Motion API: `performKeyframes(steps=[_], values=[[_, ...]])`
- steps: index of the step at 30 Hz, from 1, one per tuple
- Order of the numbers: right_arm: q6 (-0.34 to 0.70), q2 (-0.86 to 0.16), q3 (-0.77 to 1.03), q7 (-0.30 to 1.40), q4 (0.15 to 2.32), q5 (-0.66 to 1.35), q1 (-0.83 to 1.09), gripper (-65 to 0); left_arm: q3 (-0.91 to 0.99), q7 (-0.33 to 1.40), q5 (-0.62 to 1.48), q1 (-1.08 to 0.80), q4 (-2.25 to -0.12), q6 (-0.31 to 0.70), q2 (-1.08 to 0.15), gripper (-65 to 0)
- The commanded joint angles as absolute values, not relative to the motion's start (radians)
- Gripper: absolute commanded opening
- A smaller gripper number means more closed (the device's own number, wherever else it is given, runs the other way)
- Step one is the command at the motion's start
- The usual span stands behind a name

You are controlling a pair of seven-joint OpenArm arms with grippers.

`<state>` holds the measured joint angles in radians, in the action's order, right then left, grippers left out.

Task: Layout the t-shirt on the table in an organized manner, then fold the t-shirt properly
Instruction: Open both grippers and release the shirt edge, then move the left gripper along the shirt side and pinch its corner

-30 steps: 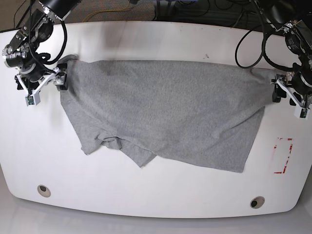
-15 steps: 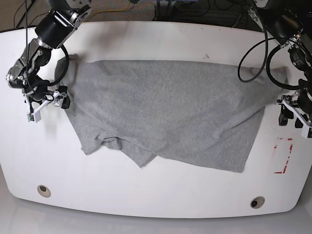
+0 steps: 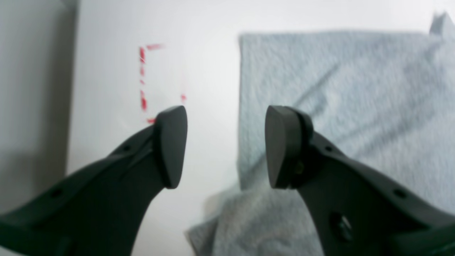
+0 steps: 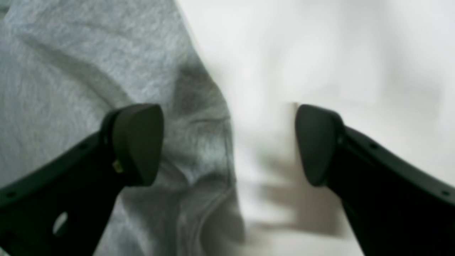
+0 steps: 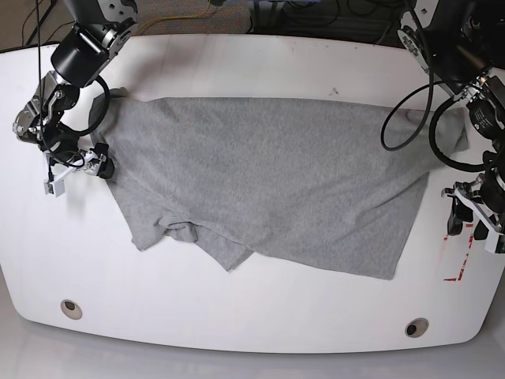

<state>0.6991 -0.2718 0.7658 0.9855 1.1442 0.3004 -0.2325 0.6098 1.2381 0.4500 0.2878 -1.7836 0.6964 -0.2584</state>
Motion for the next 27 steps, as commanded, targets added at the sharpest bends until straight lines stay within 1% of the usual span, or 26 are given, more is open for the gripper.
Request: performKeyframes(steps=[1, 7, 11, 17, 19, 22, 23, 24, 25, 26, 27], values=[[0.698, -0.249, 0.740, 1.000, 1.155, 0.311, -0.237, -9.7, 0.599, 1.218, 0.463, 0.318, -1.790, 0.687, -0.272, -33.8], [0.698, -0.209, 0.659, 1.007, 1.196, 0.312, -0.222, -10.1, 0.587, 1.213, 0.464, 0.337, -1.712, 0.628, -0.272, -33.6], [0.698, -0.174, 0.661, 1.021, 1.216, 0.311, -0.219, -10.3, 0.588, 1.213, 0.464, 0.355, -1.650, 0.619, -0.272, -33.6], [0.698, -0.171, 0.661, 1.018, 1.219, 0.311, -0.217, -11.3, 0.588, 1.191, 0.466, 0.360, -1.609, 0.618, -0.275, -33.8], [0.698, -0.171, 0.661, 1.017, 1.219, 0.311, -0.219, -14.7, 0.588, 1.165, 0.464, 0.358, -1.601, 0.618, -0.277, -33.8], [0.698, -0.171, 0.661, 1.015, 1.219, 0.311, -0.220, -27.1, 0.587, 1.119, 0.461, 0.355, -1.569, 0.616, -0.277, -33.8], [0.698, -0.173, 0.661, 1.015, 1.219, 0.311, -0.220, -32.5, 0.587, 1.112, 0.455, 0.355, -1.554, 0.616, -0.278, -33.8], [0.698, -0.174, 0.661, 1.015, 1.219, 0.311, -0.222, -36.5, 0.587, 1.107, 0.447, 0.358, -1.543, 0.616, -0.278, -33.8], [0.698, -0.176, 0.659, 1.015, 1.219, 0.311, -0.222, -42.3, 0.587, 1.099, 0.430, 0.360, -1.526, 0.616, -0.278, -33.8], [0.698, -0.176, 0.659, 1.015, 1.219, 0.311, -0.222, -45.7, 0.585, 1.096, 0.418, 0.360, -1.515, 0.616, -0.278, -33.8], [0.698, -0.176, 0.657, 1.015, 1.219, 0.311, -0.223, -50.4, 0.585, 1.089, 0.400, 0.361, -1.498, 0.616, -0.278, -33.8]])
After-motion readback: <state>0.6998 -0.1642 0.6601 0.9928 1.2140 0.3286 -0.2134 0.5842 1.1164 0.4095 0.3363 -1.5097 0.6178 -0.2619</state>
